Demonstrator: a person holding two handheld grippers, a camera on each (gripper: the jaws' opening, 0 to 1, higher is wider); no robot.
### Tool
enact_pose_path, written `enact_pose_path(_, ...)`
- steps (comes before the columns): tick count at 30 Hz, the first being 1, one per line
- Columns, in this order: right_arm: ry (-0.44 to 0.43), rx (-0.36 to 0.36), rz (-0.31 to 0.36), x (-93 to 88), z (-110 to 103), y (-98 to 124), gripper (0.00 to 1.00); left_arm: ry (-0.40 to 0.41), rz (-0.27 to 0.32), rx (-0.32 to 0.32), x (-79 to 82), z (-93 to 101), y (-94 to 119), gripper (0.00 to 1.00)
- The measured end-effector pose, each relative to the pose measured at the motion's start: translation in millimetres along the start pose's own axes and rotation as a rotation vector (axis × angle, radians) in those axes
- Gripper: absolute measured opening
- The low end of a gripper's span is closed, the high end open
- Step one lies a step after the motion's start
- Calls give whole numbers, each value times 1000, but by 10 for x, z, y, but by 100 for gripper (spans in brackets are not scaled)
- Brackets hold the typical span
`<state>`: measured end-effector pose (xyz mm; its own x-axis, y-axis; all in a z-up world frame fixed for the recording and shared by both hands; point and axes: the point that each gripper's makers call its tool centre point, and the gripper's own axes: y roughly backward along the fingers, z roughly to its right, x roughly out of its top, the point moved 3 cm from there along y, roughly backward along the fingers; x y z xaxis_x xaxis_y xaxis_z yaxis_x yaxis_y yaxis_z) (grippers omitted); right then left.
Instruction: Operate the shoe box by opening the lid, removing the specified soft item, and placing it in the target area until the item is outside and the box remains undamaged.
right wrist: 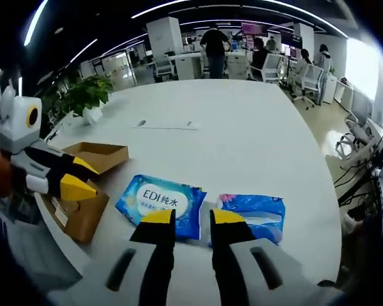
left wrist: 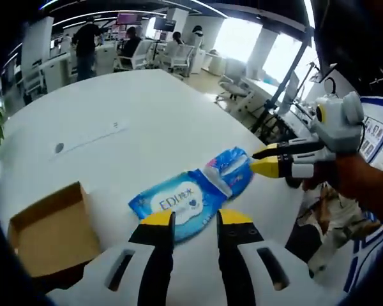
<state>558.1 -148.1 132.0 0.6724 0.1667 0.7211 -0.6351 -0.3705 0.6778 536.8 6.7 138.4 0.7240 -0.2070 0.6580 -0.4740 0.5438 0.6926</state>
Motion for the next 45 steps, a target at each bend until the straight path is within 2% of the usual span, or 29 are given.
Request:
enact_pose_path(5,16,21,8,70,-296,-35,19,20,7,36,-141,-240,321,24)
enact_pose_path(10,31,45,10,116,-614,-68,19,40,18,59,-245,-425,571,24)
enact_pose_path(15,54,78,12,143,-977,-105,19,63,12,83,-418,-627,800,24)
enact_pose_path(27,133,192,-21,64,-1846,-267,20,129,2,144,-871,-1134,1275,24)
enact_pose_path(32,179,242,-54,8,-2153,-406,20,182,6,171,-1102,-1345,1471,24)
enact_pose_path(39,219,286,-80,-15,-2495,-506,20,221,8,219,-1301,-1654,1706,24)
enact_pose_path(43,244,306,-92,-4,-2598,-547,21,235,9,240,-1376,-1789,1821,24)
enact_pose_path(45,274,350,-117,-29,-2694,-573,22,244,5,245,-1435,-1865,1870,24)
